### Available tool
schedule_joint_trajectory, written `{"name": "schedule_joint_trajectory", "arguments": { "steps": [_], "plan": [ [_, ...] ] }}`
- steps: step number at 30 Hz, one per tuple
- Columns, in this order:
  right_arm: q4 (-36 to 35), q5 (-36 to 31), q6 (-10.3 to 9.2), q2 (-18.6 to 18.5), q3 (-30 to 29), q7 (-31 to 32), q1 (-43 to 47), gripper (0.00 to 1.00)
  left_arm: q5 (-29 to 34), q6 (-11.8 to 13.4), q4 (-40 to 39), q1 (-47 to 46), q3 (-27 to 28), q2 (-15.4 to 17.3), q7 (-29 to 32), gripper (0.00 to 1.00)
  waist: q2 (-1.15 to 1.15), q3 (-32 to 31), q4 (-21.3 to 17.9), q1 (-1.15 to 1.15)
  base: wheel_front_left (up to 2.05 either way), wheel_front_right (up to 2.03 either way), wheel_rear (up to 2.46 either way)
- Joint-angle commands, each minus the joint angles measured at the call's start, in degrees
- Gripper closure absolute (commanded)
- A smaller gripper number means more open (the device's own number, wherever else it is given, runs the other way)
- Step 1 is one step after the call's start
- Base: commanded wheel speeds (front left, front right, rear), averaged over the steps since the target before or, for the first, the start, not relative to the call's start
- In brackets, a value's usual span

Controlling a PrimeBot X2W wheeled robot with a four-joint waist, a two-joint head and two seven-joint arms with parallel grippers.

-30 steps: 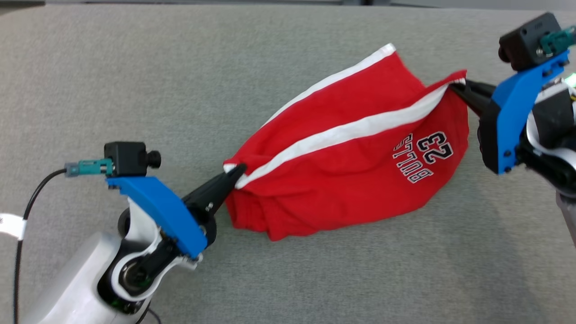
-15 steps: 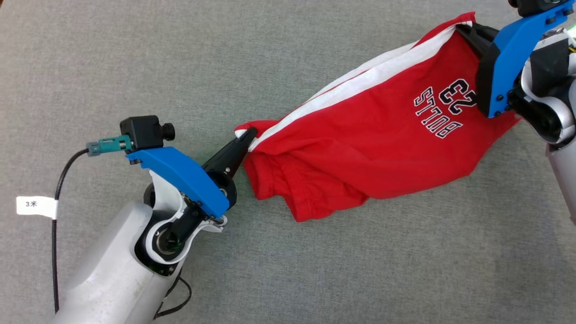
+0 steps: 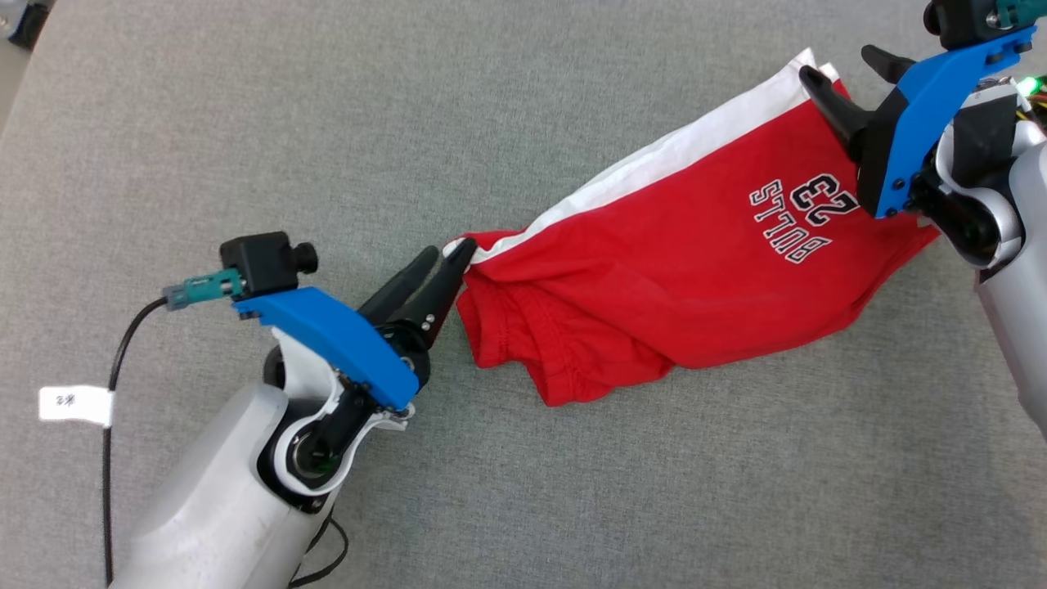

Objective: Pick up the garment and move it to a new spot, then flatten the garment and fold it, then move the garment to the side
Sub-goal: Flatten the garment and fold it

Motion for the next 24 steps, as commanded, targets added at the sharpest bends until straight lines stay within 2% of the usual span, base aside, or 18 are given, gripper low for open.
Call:
{"name": "schedule_joint_trajectory", "arguments": {
  "steps": [1,8,12,15,17,19,24],
  "plan": [
    [0.4,0.6,0.0,0.4,-0.1,-0.4,0.2,0.0,0.9,-0.4,-0.2,0.8,0.1,0.6,-1.0,0.0,0.0,-1.0,-0.6,-0.01,0.0,0.0,0.0],
    [2.6,4.3,0.0,-0.1,-0.1,-3.0,4.9,0.0,7.6,-1.1,-0.4,5.5,-0.5,1.9,-13.1,0.0,0.0,-5.5,-1.7,-0.01,0.0,0.0,0.0],
    [3.8,6.0,0.0,-0.5,-0.9,-4.4,7.5,0.0,11.4,-1.2,2.1,6.8,0.4,1.3,-21.3,0.0,0.0,-7.0,-1.7,-0.01,0.0,0.0,0.0],
    [4.6,7.4,0.0,-0.5,-2.3,-5.5,8.7,0.0,15.4,-1.2,4.5,6.5,2.2,0.2,-24.1,0.0,0.0,-7.4,-1.6,-0.01,0.0,0.0,0.0],
    [5.2,8.0,0.0,-0.1,-3.2,-6.2,9.6,0.0,18.8,-0.9,5.8,6.3,4.6,-0.9,-24.6,0.0,0.0,-7.5,-1.4,-0.01,0.0,0.0,0.0],
    [5.7,8.3,0.0,0.1,-4.1,-6.9,10.0,0.0,23.2,-0.7,5.4,6.6,9.5,-2.7,-24.6,0.0,0.0,-7.3,-1.0,-0.01,0.0,0.0,0.0],
    [8.0,7.6,0.0,1.4,-6.7,-9.6,9.6,0.0,37.8,-0.7,4.0,8.8,18.4,-6.3,-24.6,0.0,0.0,-6.7,-0.4,-0.01,0.0,0.0,0.0]
  ]
}}
